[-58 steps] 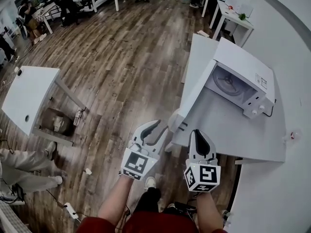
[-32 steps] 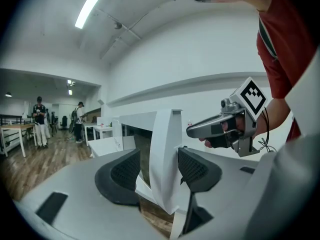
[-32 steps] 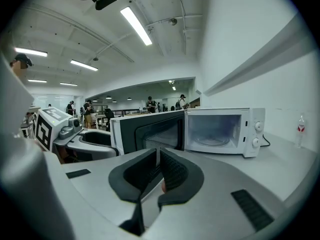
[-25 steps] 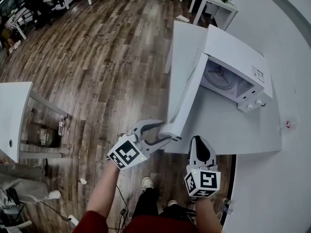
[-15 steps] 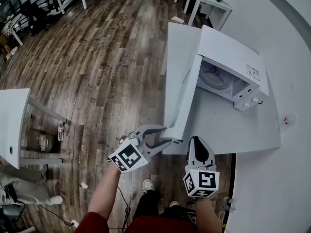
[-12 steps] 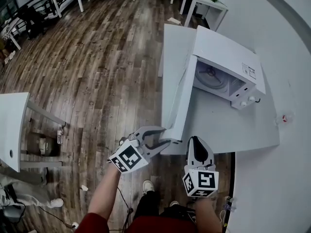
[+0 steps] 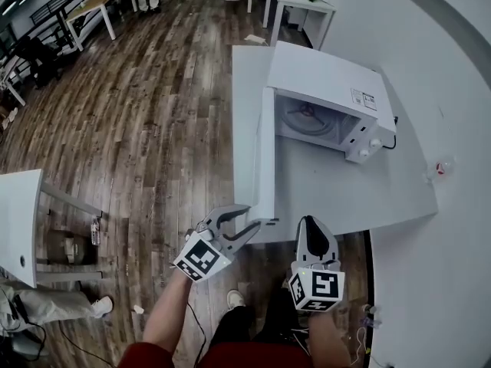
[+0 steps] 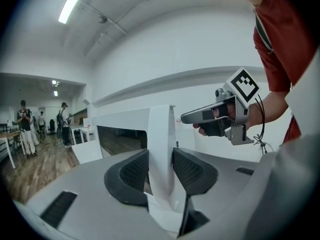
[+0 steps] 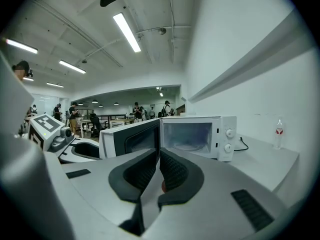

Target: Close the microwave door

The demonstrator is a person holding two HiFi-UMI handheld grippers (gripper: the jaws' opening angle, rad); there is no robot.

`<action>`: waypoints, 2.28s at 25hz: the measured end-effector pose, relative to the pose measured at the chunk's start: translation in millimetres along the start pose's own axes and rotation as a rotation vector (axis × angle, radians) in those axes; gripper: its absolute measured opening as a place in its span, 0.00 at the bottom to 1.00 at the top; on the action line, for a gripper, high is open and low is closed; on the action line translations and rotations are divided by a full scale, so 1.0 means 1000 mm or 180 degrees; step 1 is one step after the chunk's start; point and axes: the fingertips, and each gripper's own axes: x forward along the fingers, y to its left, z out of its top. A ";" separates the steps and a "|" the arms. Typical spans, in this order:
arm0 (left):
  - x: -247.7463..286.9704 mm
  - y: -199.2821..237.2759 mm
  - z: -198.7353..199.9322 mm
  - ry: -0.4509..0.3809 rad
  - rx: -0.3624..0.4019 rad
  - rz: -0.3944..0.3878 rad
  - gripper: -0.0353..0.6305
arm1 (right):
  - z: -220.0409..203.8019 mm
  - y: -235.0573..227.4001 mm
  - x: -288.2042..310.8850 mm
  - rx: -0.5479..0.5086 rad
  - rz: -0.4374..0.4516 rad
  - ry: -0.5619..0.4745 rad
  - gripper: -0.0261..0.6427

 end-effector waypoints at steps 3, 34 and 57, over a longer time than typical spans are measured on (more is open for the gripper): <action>0.014 -0.010 0.002 0.0003 -0.0042 0.0136 0.31 | 0.000 -0.023 -0.006 0.0006 -0.0034 -0.0043 0.10; 0.166 -0.053 0.048 -0.0047 -0.0334 0.1375 0.30 | 0.045 -0.231 -0.006 0.0040 0.0015 -0.0305 0.10; 0.259 -0.040 0.066 -0.0207 -0.0323 0.1893 0.30 | 0.057 -0.311 0.028 0.0102 -0.0144 -0.0418 0.10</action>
